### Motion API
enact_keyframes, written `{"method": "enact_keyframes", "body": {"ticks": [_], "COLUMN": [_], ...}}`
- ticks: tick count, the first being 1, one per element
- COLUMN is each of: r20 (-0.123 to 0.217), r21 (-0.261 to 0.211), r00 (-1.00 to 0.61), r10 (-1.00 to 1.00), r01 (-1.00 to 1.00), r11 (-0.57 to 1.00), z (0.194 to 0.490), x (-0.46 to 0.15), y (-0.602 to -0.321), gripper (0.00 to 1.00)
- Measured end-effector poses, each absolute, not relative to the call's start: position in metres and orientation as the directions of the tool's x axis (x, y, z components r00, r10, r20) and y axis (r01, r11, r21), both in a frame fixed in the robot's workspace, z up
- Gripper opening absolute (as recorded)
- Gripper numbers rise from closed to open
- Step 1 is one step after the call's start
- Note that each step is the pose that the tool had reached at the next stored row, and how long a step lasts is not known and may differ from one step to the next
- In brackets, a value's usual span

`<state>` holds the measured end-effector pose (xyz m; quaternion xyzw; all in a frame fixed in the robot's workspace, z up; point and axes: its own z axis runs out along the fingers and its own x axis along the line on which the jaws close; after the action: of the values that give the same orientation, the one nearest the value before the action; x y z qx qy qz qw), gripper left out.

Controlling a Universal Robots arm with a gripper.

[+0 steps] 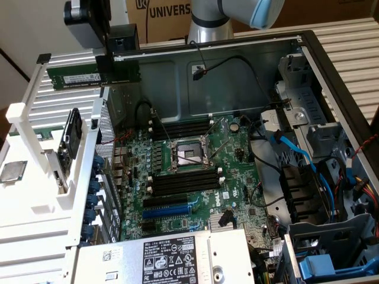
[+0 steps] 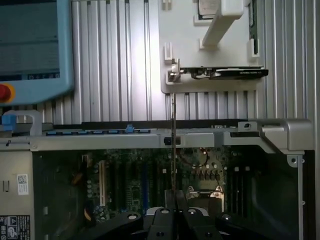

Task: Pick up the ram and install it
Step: 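Pick up the ram and move it above insertion slot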

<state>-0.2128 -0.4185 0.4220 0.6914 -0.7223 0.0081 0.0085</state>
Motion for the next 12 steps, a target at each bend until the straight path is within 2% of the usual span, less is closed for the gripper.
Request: {"method": "enact_keyframes", "body": {"ticks": [12], "r20": [0.029], "r21": [0.001], "r00": [-0.044], "r10": [-0.999], "r01": [-0.999], "r11": [0.044], "z": [0.422], "x": [-0.158], "y": [-0.419], "gripper": [0.12]}}
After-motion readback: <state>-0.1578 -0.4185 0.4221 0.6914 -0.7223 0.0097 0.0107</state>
